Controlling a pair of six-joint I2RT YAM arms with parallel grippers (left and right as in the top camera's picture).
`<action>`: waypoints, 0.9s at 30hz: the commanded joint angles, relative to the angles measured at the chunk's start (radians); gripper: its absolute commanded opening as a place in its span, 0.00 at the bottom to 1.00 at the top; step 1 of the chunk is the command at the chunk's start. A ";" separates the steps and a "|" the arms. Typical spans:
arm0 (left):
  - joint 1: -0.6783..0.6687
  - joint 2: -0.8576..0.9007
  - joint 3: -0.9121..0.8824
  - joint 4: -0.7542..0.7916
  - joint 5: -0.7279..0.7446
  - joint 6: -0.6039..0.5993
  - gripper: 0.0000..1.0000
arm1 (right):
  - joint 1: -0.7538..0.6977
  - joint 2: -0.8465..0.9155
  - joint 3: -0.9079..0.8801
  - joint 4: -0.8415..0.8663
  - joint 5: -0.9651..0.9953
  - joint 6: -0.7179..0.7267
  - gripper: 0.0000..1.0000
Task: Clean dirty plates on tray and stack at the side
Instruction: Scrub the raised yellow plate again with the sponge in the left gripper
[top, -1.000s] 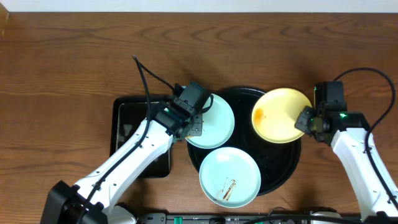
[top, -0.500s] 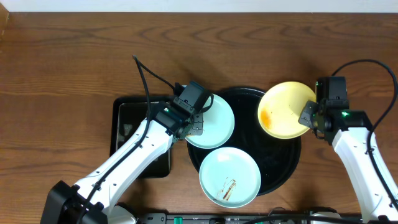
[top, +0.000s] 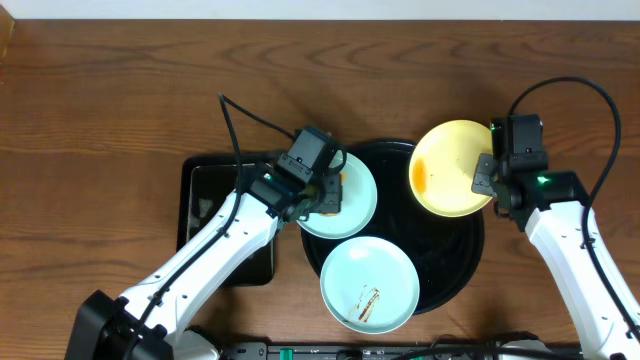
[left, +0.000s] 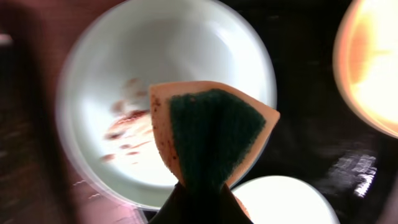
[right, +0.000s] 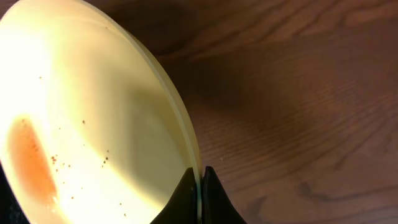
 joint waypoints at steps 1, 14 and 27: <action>0.004 -0.001 0.003 0.076 0.250 0.009 0.07 | 0.027 -0.015 0.028 0.000 0.027 -0.031 0.02; -0.003 0.079 0.003 0.457 0.671 -0.085 0.07 | 0.080 -0.015 0.028 -0.005 0.016 -0.034 0.02; -0.127 0.264 0.003 0.815 0.739 -0.277 0.07 | 0.080 -0.015 0.028 -0.005 -0.030 -0.019 0.01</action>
